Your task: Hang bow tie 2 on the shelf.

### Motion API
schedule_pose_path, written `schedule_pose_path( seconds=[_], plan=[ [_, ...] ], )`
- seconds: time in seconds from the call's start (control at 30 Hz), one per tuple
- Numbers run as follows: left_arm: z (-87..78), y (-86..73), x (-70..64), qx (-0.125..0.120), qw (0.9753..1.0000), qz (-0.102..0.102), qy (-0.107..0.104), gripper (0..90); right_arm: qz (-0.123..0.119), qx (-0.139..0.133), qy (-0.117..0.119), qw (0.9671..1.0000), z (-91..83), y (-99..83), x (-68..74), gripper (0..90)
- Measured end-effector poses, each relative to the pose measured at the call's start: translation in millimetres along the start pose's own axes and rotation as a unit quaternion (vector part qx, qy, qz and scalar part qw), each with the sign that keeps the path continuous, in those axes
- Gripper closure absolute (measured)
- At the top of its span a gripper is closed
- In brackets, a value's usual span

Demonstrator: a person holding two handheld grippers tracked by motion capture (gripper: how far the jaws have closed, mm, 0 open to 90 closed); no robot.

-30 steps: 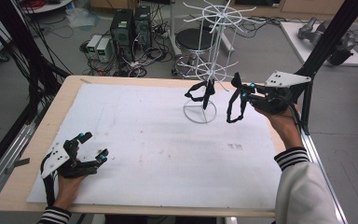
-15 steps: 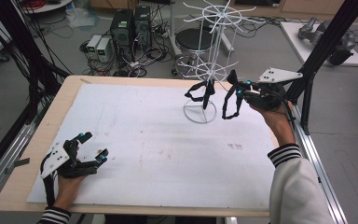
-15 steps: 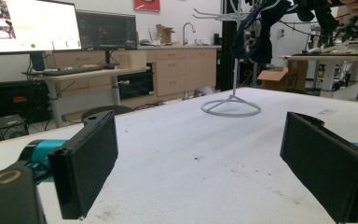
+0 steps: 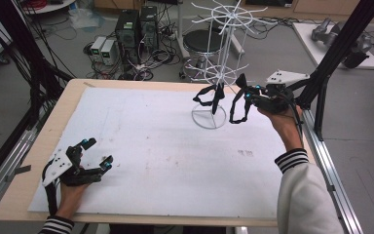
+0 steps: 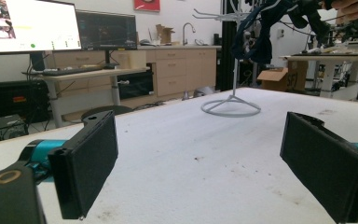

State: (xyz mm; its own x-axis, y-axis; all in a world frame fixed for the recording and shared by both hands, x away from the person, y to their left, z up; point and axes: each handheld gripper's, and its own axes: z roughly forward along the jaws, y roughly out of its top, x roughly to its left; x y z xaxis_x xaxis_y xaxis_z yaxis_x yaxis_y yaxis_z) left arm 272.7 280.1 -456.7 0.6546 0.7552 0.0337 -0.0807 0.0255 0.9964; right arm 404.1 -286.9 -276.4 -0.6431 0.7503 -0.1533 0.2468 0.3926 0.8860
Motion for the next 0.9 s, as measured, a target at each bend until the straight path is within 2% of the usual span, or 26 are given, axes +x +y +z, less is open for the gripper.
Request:
schedule_pose_path(
  seconds=[0.07, 0.1, 0.13, 0.3, 0.73, 0.77, 0.9],
  plan=[
    [0.1, 0.0, -0.1, 0.0, 1.0, 0.001, 0.0, 11.6, -0.001, 0.0, -0.001, 1.0, 2.1, -0.5, -0.5, 75.9],
    [0.0, 0.0, 0.0, 0.0, 1.0, 0.001, 0.0, 11.6, 0.011, 0.005, -0.003, 0.9999, 1.9, -0.6, 0.8, 75.9],
    [0.0, 0.0, 0.0, 0.0, 1.0, 0.0, 0.0, 11.6, 0.013, 0.005, -0.003, 0.9999, 2.5, -0.7, 0.8, 75.8],
    [-0.1, 0.0, 0.0, 0.0, 1.0, 0.001, 0.0, 11.6, 0.01, 0.008, -0.007, 0.9999, 5.3, -0.8, 0.9, 75.8],
    [0.0, 0.0, 0.0, 0.0, 1.0, 0.0, 0.0, 11.6, 0.033, 0.013, -0.006, 0.9994, 9.5, -1.2, 2.2, 75.8],
    [0.0, 0.0, 0.0, 0.0, 1.0, 0.0, 0.0, 11.6, 0.026, 0.01, -0.006, 0.9996, 10.9, -1.4, 1.4, 75.9],
    [-0.2, 0.0, 0.1, 0.0, 1.0, 0.0, -0.001, 11.6, 0.03, 0.015, -0.008, 0.9994, 12.8, -2.4, 0.5, 75.8]
  ],
)
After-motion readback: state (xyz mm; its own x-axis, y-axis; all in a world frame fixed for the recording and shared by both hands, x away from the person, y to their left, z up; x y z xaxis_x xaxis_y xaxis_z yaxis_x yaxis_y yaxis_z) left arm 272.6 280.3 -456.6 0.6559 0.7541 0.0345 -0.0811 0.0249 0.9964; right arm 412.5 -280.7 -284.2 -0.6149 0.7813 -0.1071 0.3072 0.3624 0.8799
